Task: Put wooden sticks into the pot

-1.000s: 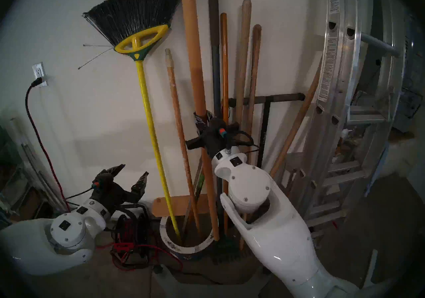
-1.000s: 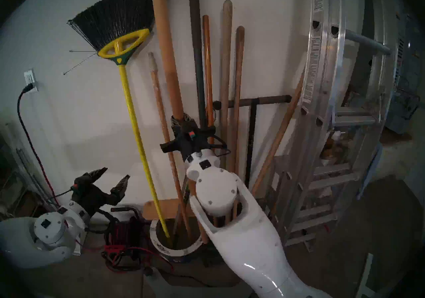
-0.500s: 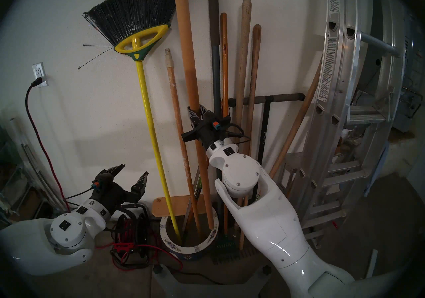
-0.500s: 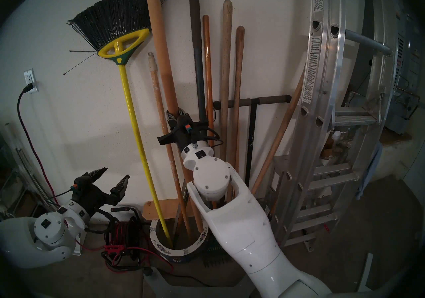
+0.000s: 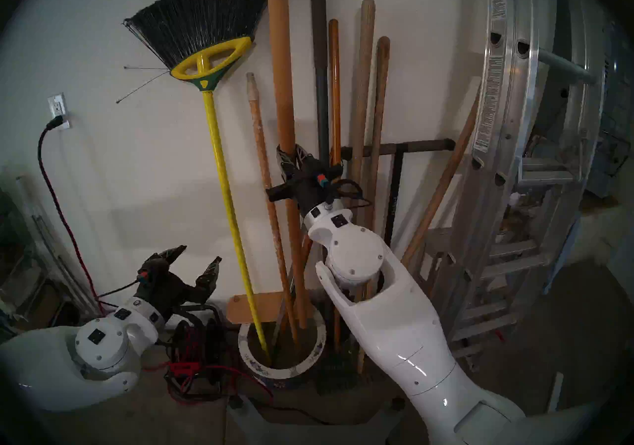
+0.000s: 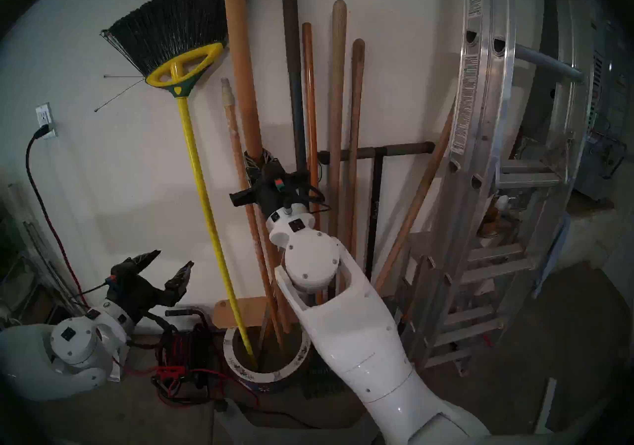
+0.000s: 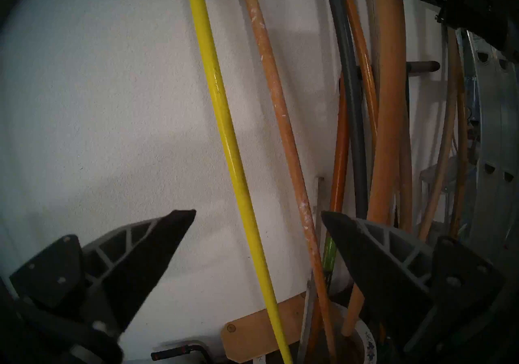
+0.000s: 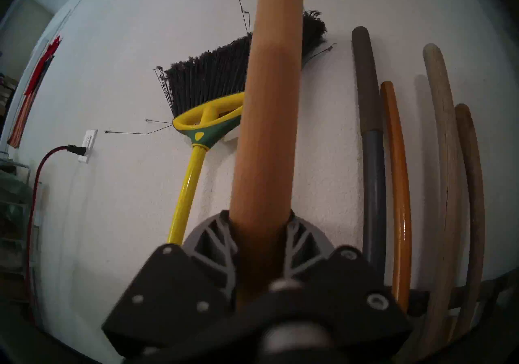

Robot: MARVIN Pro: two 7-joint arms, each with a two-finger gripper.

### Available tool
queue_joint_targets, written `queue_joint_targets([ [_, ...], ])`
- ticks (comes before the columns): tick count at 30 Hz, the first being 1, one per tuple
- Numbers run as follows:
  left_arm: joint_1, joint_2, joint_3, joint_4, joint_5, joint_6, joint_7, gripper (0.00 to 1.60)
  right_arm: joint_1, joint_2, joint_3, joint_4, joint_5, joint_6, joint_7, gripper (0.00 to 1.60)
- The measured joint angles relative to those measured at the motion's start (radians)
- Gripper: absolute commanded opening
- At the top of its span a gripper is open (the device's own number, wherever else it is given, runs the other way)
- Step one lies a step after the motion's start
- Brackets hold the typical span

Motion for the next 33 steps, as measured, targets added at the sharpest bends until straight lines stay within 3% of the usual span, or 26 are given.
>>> queue_joint_targets([
  [13,0.000,0.000,0.000,0.000,0.000,0.000,0.000,1.60,-0.051,-0.003,-0.028,0.050,0.006,-0.074,-0.020,0.00],
  [33,0.001,0.000,-0.001,0.000,0.000,0.000,0.000,1.60,-0.053,0.005,-0.015,0.282,0.063,-0.328,0.023,0.00],
])
